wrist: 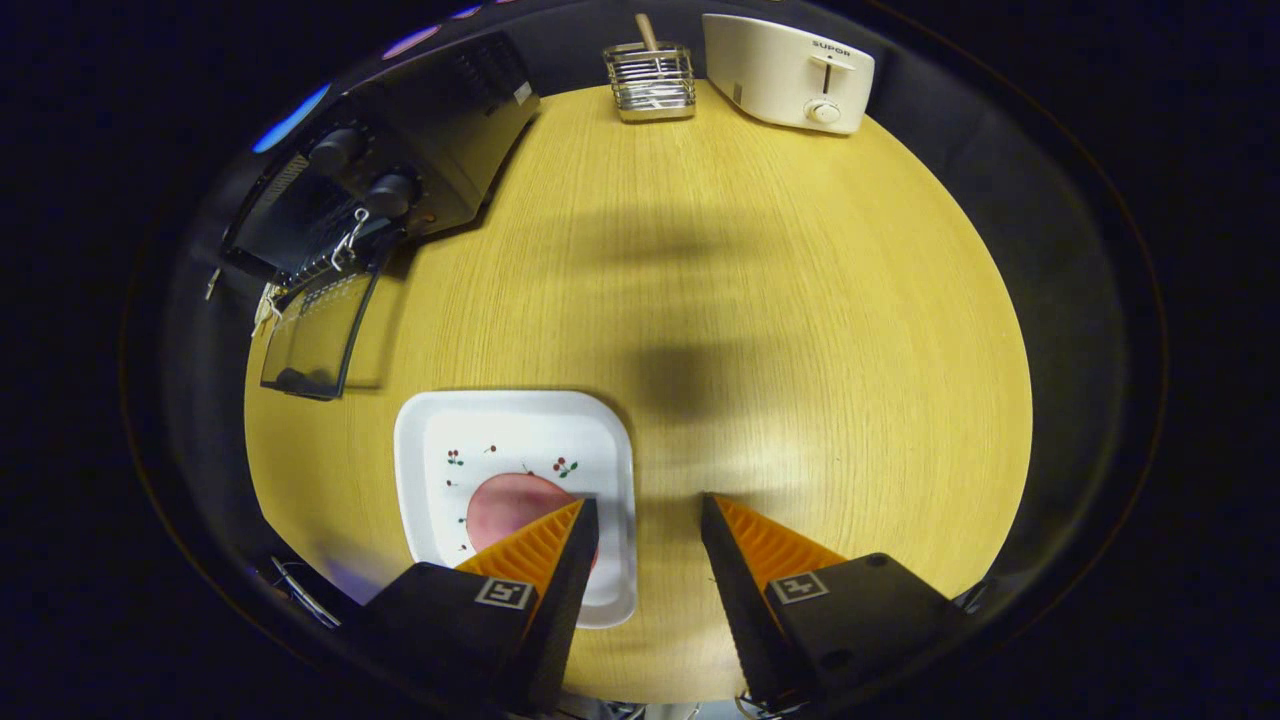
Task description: Open the toaster oven, put the food inside, and close the toaster oven door.
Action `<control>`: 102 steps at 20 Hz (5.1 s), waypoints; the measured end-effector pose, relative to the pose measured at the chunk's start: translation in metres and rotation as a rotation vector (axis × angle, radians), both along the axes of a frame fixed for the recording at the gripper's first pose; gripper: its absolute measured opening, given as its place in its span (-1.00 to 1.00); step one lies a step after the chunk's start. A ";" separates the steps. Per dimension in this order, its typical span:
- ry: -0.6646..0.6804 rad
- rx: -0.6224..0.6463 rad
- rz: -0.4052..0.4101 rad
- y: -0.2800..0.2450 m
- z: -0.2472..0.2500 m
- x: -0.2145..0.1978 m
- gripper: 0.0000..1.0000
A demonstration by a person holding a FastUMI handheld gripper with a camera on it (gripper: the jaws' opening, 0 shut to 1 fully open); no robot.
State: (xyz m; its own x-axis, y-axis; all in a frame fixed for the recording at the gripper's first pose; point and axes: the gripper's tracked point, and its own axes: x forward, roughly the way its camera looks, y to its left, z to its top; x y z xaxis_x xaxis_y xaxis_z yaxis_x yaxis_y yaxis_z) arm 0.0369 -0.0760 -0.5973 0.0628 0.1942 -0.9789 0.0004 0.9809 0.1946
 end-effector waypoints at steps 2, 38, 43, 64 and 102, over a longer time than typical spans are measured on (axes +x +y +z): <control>0.021 0.001 -0.009 0.000 0.001 -0.002 0.22; 0.234 0.669 -1.018 0.142 0.115 -0.024 -0.90; 0.173 0.633 -1.081 0.224 0.114 0.029 -0.90; 0.081 0.598 -1.486 0.314 0.053 0.205 -0.88; -0.252 -0.051 -0.007 0.325 0.038 0.002 0.99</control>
State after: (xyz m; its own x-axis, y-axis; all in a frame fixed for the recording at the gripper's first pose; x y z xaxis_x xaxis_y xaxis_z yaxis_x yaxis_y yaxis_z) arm 0.0388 0.2494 -0.5594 0.3072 0.1438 -0.9407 -0.0346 0.9895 0.1400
